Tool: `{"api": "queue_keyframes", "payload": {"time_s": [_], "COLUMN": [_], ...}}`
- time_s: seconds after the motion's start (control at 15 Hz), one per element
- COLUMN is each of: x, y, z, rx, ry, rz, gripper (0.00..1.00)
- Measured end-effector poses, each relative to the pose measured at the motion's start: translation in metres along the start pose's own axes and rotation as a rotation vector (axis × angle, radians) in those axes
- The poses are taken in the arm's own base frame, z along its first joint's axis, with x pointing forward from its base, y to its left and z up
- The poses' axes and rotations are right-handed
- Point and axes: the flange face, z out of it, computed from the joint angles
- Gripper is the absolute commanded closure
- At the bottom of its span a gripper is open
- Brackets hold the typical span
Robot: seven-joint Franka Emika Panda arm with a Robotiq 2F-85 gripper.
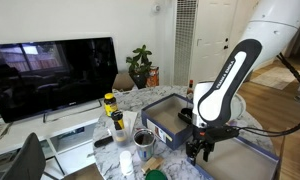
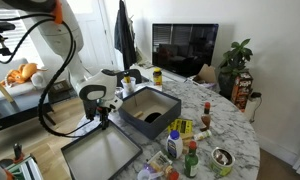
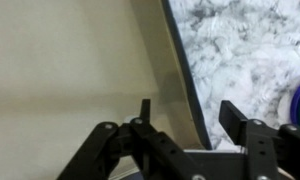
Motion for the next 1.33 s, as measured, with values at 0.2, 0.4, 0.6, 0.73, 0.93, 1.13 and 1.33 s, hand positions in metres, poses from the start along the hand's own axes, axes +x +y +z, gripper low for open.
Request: {"api": "queue_keyframes", "payload": {"time_s": [0.2,0.4,0.6,0.73,0.93,1.13,1.33], "x": [0.007,0.015,0.023,0.026,0.031,0.032,0.032], "y": [0.014,0.027,0.039,0.046,0.052,0.058,0.063], "z": [-0.012,-0.017,-0.022,-0.024,-0.025,-0.022,-0.017], "rx": [0.001,0.003,0.013,0.021,0.029,0.029,0.027], "ry": [0.042,0.077,0.125,0.155,0.181,0.181,0.174], "rz": [0.088,0.172,0.249,0.292,0.345,0.388,0.422], "gripper": [0.00,0.00,0.01,0.02,0.10,0.35,0.60]}}
